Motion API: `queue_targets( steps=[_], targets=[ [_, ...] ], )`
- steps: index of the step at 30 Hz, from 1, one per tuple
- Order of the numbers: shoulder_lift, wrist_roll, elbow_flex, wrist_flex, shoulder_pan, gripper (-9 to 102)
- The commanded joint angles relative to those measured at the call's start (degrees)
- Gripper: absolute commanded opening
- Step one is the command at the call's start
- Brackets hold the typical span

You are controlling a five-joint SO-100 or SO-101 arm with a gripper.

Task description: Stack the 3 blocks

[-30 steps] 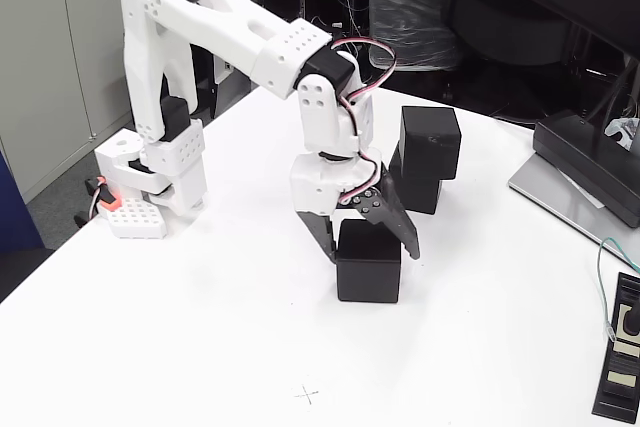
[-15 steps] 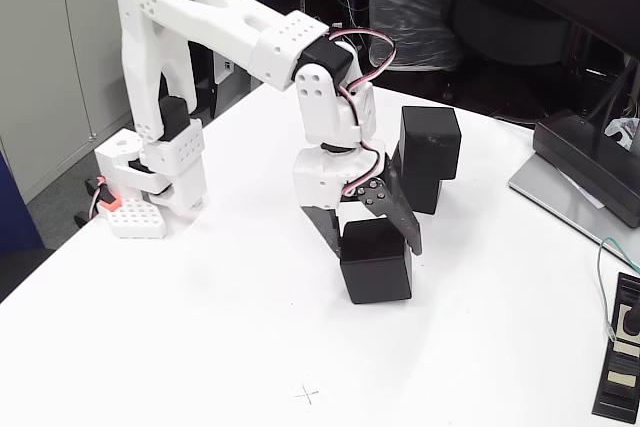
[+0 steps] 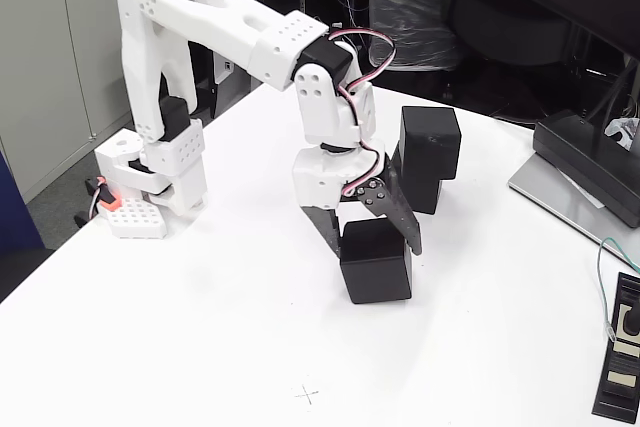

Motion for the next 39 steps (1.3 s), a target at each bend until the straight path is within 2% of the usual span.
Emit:
queue_targets(
  steps=[1, 13, 28, 39],
  targets=[
    [3.43, 0.70, -1.85, 1.85, 0.18, -1],
    [11.60, 0.70, -23.03, 19.51, 0.18, -1],
    [11.16, 0.79, -57.30, 33.31, -0.62, -1],
    [11.16, 3.43, -73.56, 34.45, -8.70, -1]
  ],
)
